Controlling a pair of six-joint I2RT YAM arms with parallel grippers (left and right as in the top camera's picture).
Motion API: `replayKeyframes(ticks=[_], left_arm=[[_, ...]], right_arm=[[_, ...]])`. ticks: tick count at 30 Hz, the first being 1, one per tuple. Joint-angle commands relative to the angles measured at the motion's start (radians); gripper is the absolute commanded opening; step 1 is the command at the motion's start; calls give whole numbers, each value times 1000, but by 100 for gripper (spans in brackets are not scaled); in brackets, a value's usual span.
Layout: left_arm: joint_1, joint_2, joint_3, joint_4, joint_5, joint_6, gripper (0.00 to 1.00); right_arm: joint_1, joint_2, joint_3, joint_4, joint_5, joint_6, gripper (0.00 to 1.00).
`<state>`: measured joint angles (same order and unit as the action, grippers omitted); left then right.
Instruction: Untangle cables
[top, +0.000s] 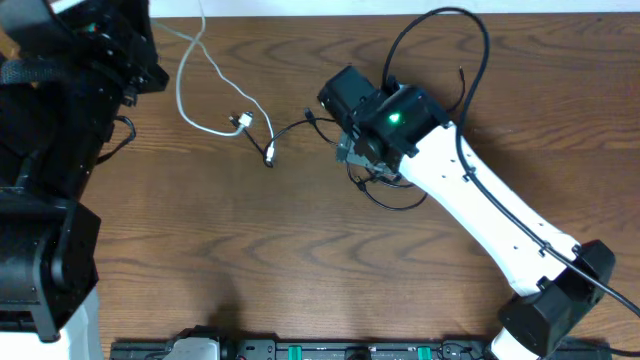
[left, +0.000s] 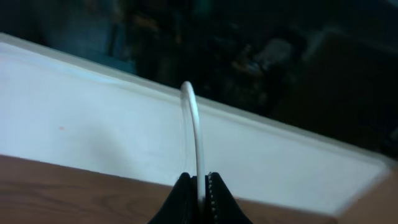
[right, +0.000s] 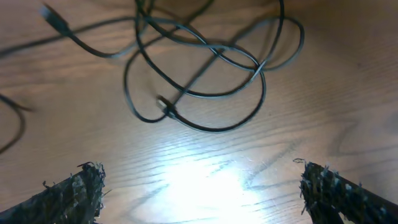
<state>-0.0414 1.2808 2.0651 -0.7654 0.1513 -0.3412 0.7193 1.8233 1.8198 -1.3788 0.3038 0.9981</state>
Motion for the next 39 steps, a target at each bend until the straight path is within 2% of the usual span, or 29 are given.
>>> replayKeyframes(ticks=[1, 5, 9, 11, 17, 22, 29, 32, 39], left_arm=[[2, -8, 15, -5, -307, -3, 8], [2, 3, 14, -40, -536, 46, 8], [21, 21, 14, -41, -834, 44, 7], [49, 23, 14, -41, -875, 44, 7], [109, 19, 14, -39, -863, -22, 8], [122, 24, 14, -86, -714, -20, 7], [122, 75, -2, -164, -251, -19, 8], [121, 118, -5, -172, -80, 12, 7], [121, 253, -6, -177, 224, 32, 8]], right_arm=[[0, -3, -47, 19, -13, -12, 99], [2, -3, -87, 46, -35, -12, 99], [2, -3, -129, 72, -56, -12, 99], [2, -3, -146, 79, -56, -12, 99], [2, -3, -186, 110, -79, -13, 99], [2, -3, -225, 156, -108, -13, 99], [2, -3, -274, 201, -206, -15, 99], [3, -3, -287, 201, -212, -61, 99], [3, -3, -294, 200, -263, -106, 99]])
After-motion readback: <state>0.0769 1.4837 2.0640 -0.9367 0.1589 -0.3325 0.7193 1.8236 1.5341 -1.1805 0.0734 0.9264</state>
